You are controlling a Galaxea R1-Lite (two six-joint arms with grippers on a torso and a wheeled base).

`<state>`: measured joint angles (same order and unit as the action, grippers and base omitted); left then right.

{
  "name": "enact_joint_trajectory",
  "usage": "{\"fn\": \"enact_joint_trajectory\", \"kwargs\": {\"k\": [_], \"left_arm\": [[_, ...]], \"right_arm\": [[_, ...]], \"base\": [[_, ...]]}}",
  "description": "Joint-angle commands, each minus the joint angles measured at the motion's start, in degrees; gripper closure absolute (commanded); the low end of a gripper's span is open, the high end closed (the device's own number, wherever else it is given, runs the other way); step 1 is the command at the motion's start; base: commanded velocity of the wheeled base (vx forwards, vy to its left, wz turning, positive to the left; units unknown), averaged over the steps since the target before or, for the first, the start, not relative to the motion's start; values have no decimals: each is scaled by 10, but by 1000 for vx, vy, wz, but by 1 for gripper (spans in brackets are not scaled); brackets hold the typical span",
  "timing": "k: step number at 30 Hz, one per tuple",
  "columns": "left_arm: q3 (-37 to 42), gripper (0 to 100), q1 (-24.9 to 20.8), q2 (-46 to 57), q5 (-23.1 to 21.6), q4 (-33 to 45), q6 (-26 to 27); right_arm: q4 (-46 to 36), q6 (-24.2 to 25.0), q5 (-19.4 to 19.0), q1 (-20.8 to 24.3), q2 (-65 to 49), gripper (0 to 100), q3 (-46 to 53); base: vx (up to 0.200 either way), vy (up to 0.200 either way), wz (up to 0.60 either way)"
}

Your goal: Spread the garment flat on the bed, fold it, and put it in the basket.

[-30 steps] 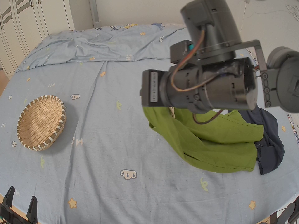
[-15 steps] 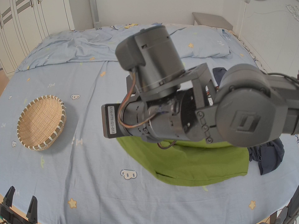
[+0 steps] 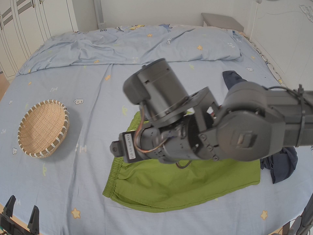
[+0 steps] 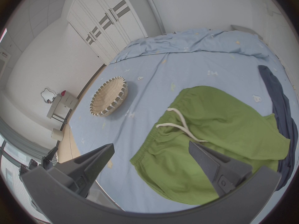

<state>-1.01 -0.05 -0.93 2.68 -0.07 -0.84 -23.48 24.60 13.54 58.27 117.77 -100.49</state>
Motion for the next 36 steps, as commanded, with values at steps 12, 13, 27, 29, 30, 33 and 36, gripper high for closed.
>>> {"fn": "enact_joint_trajectory", "kwargs": {"k": [12,13,27,29,30,33,36], "left_arm": [[10,0,0,2,-20,-1,35],[10,0,0,2,-20,-1,35],[-323,0,-70,-278,-101,104,-120],[-317,0,-97,-405,-176,64,-237],[-315,0,-103,-442,-197,41,-283],[-297,0,-119,-554,-259,-42,-384],[-252,0,-120,-699,-313,-157,-393]], "right_arm": [[72,15,-251,-365,-437,0,456],[92,16,-259,-381,-450,0,478],[220,17,-324,-448,-500,0,598],[220,12,-322,-447,-515,0,608],[220,12,-322,-447,-516,0,611],[220,12,-323,-446,-512,0,607],[223,5,-320,-446,-491,0,603]], "base": [[0,0,0],[0,0,0],[0,0,0],[0,0,0],[0,0,0],[0,0,0],[0,0,0]]}}
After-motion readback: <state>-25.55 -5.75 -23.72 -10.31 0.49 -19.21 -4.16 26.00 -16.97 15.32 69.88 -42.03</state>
